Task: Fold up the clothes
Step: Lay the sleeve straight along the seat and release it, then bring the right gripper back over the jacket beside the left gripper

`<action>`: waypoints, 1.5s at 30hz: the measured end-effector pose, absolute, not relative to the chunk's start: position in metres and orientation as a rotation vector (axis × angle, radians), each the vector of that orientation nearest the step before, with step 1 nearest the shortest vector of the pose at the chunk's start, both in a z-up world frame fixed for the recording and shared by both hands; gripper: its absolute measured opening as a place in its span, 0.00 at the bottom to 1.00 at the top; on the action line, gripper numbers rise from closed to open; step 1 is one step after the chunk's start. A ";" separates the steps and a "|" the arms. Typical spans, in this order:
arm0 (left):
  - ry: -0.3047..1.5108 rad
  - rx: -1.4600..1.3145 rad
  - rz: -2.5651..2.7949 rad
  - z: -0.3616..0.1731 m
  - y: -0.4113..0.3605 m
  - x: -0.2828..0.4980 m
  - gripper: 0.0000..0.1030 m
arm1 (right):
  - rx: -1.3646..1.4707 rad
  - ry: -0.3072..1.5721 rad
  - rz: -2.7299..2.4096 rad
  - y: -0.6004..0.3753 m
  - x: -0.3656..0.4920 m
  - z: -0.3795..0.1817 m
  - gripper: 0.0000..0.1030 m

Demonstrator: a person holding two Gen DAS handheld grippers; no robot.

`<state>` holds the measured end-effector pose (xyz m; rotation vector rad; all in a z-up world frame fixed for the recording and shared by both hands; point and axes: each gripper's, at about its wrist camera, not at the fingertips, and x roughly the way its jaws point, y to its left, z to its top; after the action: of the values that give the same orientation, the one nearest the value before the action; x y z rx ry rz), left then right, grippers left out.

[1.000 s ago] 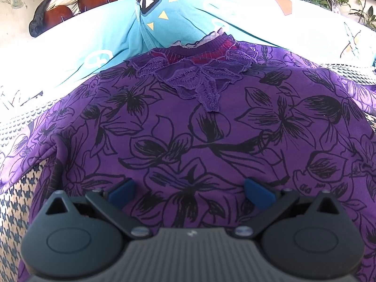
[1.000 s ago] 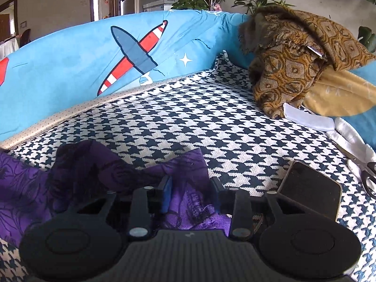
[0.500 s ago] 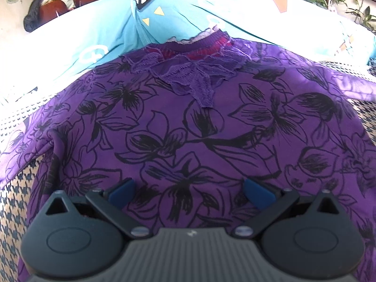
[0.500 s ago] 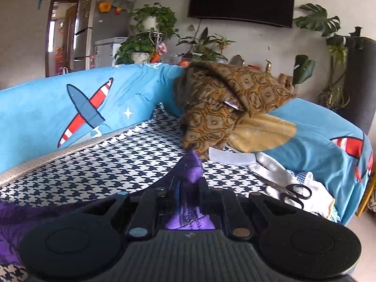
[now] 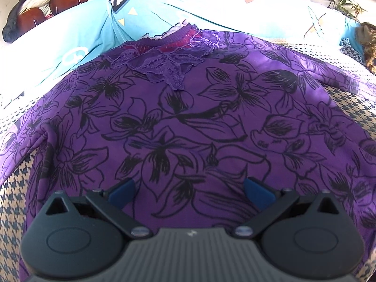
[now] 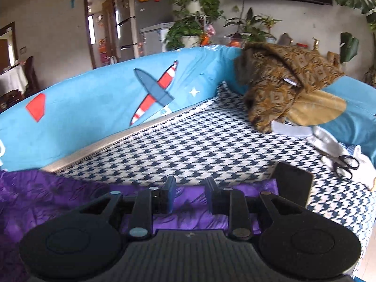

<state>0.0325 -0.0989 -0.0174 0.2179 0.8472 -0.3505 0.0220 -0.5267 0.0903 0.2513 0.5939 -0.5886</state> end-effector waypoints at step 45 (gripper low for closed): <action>0.846 0.039 -0.264 -0.023 -0.079 0.063 1.00 | 0.117 0.598 -0.013 -0.393 0.200 0.046 0.69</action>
<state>0.0627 -0.0794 -0.0225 0.0394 0.8465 -0.2637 0.2000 -0.3932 0.0461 0.1171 0.5983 -0.0128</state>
